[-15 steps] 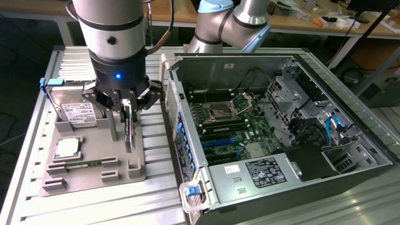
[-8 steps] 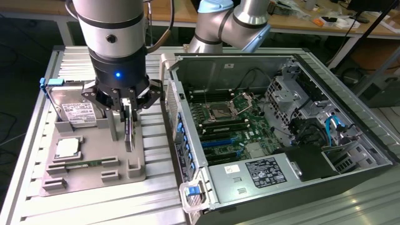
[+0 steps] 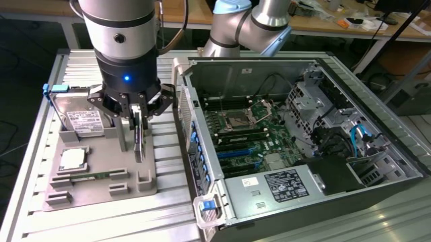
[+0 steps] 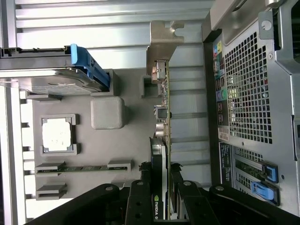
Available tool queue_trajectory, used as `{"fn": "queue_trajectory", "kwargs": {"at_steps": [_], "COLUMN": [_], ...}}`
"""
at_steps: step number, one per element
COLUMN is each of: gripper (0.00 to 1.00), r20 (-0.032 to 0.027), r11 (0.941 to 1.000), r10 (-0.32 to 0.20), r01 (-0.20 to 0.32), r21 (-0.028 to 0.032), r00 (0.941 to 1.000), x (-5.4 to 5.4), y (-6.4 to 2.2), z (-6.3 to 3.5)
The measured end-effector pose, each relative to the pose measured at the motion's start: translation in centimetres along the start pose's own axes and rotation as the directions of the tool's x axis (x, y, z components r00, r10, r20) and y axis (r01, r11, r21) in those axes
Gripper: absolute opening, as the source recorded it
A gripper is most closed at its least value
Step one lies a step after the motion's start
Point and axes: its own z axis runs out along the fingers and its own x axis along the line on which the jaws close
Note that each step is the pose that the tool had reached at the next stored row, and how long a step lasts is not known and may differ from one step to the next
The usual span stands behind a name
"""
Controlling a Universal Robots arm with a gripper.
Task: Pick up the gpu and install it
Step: 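Pick up the gpu and move the gpu toward the slot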
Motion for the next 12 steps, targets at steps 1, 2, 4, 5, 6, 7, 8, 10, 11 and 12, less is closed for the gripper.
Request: {"fn": "queue_trajectory", "kwargs": {"at_steps": [1,2,4,5,6,7,8,10,11,12], "gripper": [0.27,0.27,0.27,0.27,0.27,0.27,0.27,0.27,0.27,0.27], "r20": [-0.0001,-0.0001,0.0000,0.0000,0.0000,-0.0001,0.0000,0.0000,0.0000,0.0000], "r11": [1.0000,1.0000,1.0000,1.0000,1.0000,1.0000,1.0000,1.0000,1.0000,1.0000], "r10": [0.000,0.000,0.000,0.000,0.000,0.000,0.000,0.000,0.000,0.000], "r01": [0.000,0.000,0.000,0.000,0.000,0.000,0.000,0.000,0.000,0.000], "r21": [0.0002,0.0003,0.0004,0.0005,0.0005,0.0006,0.0006,0.0011,0.0010,0.0011], "r00": [1.0000,1.0000,1.0000,1.0000,1.0000,1.0000,1.0000,1.0000,1.0000,1.0000], "x": [0.00,0.00,0.00,0.00,0.00,0.00,0.00,0.00,0.00,-0.01], "y": [0.00,0.00,0.01,0.01,0.01,0.01,0.01,0.02,0.02,0.02], "z": [-0.02,-0.04,-0.08,-0.10,-0.12,-0.15,-0.16,-0.30,-0.30,-0.30]}}
